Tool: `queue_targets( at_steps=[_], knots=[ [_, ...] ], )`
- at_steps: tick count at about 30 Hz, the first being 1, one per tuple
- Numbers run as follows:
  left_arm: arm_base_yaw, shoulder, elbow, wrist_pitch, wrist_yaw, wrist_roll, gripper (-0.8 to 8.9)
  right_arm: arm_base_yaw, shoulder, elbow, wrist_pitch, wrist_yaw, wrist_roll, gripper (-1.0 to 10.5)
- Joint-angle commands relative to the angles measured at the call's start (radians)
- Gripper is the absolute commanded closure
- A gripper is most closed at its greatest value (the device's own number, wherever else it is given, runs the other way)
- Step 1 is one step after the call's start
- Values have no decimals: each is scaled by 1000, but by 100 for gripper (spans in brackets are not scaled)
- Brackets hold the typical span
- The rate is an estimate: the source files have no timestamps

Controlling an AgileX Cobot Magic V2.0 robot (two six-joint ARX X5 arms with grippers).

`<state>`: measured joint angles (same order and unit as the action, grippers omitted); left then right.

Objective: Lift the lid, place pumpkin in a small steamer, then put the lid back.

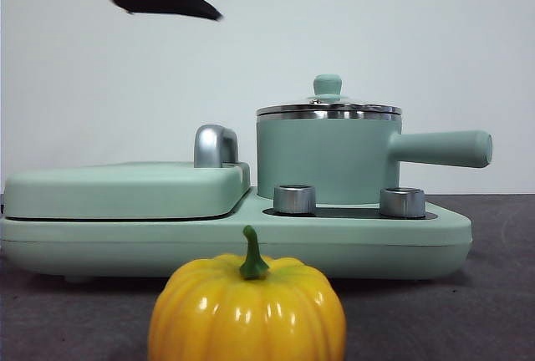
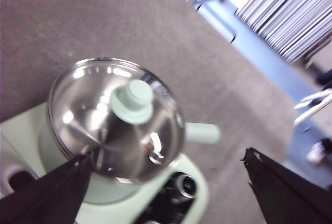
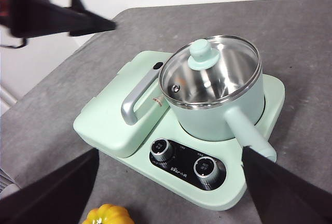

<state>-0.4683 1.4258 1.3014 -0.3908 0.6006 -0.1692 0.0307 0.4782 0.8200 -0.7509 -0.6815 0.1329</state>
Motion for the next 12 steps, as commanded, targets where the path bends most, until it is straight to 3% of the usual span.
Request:
queue_targets(
  at_steps=[1, 5, 12],
  knots=[
    [-41, 112, 134, -47, -72, 126, 340, 1, 3, 13, 10, -3, 17, 509],
    [-99, 240, 241, -46, -187, 191, 340, 1, 3, 13, 10, -2, 17, 509],
    [-177, 364, 266, 37, -358, 256, 340, 1, 3, 13, 10, -3, 17, 509]
  ],
)
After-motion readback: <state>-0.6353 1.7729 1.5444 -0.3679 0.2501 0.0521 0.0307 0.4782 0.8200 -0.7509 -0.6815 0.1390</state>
